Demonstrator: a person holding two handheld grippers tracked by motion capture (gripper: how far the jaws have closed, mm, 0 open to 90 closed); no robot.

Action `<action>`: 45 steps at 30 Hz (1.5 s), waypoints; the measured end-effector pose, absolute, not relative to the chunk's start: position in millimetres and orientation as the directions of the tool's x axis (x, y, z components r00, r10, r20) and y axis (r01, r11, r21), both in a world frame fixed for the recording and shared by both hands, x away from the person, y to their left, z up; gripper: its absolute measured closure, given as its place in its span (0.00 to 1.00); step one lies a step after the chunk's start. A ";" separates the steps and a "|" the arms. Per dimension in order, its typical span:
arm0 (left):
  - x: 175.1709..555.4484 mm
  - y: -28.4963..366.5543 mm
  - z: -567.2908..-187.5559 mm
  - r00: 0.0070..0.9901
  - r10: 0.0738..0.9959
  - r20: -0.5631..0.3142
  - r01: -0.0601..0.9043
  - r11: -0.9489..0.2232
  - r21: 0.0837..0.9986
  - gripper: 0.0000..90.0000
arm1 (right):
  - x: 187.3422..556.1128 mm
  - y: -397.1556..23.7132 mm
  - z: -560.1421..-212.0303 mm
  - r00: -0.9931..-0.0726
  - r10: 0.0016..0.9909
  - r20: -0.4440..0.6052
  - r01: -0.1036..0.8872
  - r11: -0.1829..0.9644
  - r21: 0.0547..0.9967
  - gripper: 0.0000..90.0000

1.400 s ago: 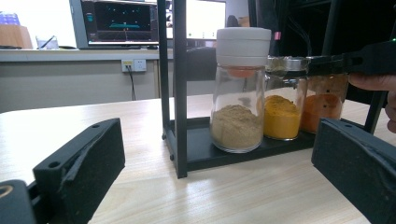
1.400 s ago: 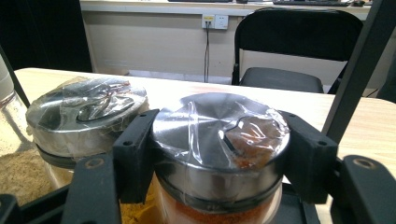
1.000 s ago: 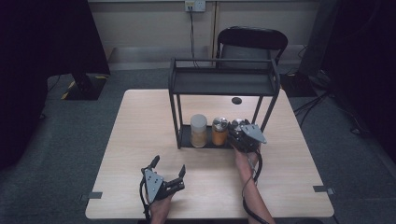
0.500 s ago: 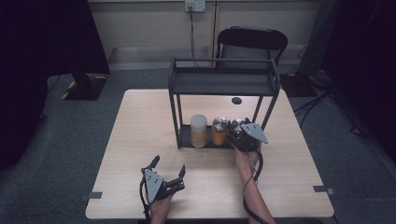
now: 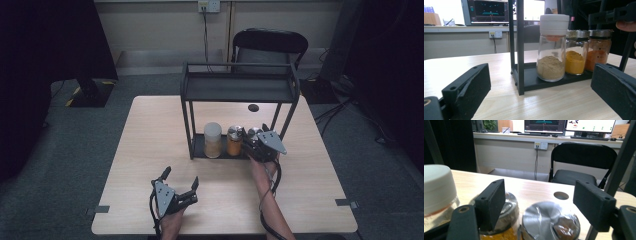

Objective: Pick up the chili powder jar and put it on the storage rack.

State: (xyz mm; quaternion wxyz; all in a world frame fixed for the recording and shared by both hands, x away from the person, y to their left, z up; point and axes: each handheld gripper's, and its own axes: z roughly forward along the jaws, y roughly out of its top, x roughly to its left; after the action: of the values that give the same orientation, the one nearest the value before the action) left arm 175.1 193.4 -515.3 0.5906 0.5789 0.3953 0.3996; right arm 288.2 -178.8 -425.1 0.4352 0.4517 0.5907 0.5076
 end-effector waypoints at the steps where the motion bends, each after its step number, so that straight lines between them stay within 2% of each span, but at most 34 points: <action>1: 175.1 193.4 -515.4 0.368 0.930 -0.004 -0.015 0.010 1.000 0.02 | 288.0 -178.0 -424.2 -0.214 0.975 -0.057 0.088 0.078 0.993 0.26; 7: 175.0 193.4 -515.5 0.368 0.930 -0.004 -0.015 0.011 1.000 0.02 | 287.4 -176.1 -422.0 -0.221 0.974 -0.060 0.077 0.079 0.994 0.21; 15: 175.3 193.5 -515.0 0.369 0.929 -0.004 -0.013 0.010 1.000 0.02 | 288.0 -175.5 -421.6 -0.226 0.973 -0.043 0.072 0.061 0.996 0.05; 31: 175.9 193.3 -514.0 0.369 0.930 -0.006 -0.007 0.010 1.000 0.02 | 286.7 -172.9 -419.8 -0.244 0.970 -0.024 0.080 0.044 0.996 0.02; 45: 175.9 193.1 -513.9 0.367 0.930 -0.006 -0.006 0.009 1.000 0.02 | 278.1 -174.9 -414.3 -0.238 0.970 -0.043 0.032 0.052 0.998 0.02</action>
State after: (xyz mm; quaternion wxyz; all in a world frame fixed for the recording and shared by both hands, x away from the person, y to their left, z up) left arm 175.9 193.1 -513.9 0.5885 0.5808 0.3976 0.3977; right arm 278.1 -174.9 -414.3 0.4388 0.4338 0.5776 0.5344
